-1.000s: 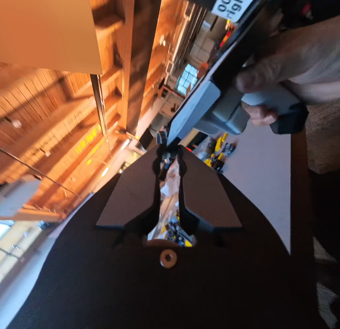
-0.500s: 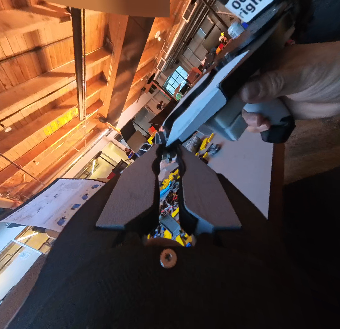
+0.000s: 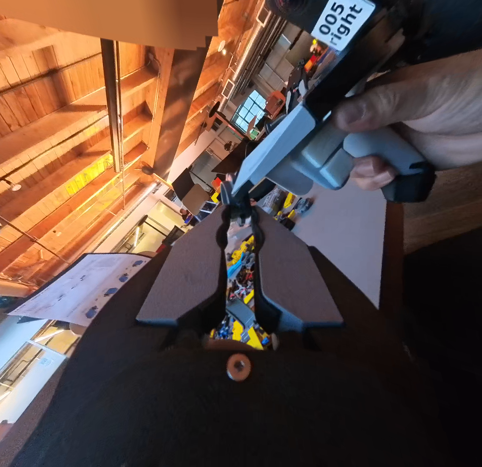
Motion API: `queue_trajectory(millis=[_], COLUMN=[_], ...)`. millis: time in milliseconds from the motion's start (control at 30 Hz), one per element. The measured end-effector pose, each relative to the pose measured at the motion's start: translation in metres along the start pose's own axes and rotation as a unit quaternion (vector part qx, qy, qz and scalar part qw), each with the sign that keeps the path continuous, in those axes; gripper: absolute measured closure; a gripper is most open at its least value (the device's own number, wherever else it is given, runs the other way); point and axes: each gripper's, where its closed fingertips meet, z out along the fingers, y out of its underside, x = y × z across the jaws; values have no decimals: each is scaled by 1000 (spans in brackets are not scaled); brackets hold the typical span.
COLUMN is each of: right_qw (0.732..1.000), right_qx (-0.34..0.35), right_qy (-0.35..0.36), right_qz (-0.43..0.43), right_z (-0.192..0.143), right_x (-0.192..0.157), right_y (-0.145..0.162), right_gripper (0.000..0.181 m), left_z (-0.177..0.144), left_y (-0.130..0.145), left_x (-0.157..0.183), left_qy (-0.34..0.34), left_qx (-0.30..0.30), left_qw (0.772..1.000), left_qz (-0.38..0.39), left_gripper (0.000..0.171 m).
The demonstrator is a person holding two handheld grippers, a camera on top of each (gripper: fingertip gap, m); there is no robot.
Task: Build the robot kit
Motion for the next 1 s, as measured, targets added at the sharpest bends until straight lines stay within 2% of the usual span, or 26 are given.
queue_trajectory(millis=[67,233,367,433,567,633,700,833,1000], right_qw=[1000,999,1000,1000,1000,1000,1000,1000,996], right_qx=[4,22,6,1,3,5,7,-8,-34], right_qy=[3,-24,4,14,8,11,1,22,58], right_qz=[-2,36,-4,-11,6,22,25,-2,-51], right_z=[0,-1,0,0,1,2,3,3,3], right_x=[1,-6,-4,-2,-5,-4,-8,-8,-5], right_y=[0,-6,-3,-2,-1,-1,0,3,6], right_gripper=[141,141,136,140,140,133,140,140,140], left_z=[1,-3,-1,-1,-3,-5,-6,-8,-8], left_y=[2,-6,-3,-4,-4,-5,-5,-3,3], left_x=[0,-4,-1,-1,-1,-2,-1,1,5], left_qy=[3,-24,-10,-7,-16,-25,-27,-32,-15], left_qx=[-8,38,16,15,15,19,16,11,-6], left_qw=[1000,999,1000,1000,999,999,999,999,995], left_qz=[2,24,-9,-26,-33,-30,-32,-36,-97], left_gripper=[160,161,160,160,160,160,160,160,160])
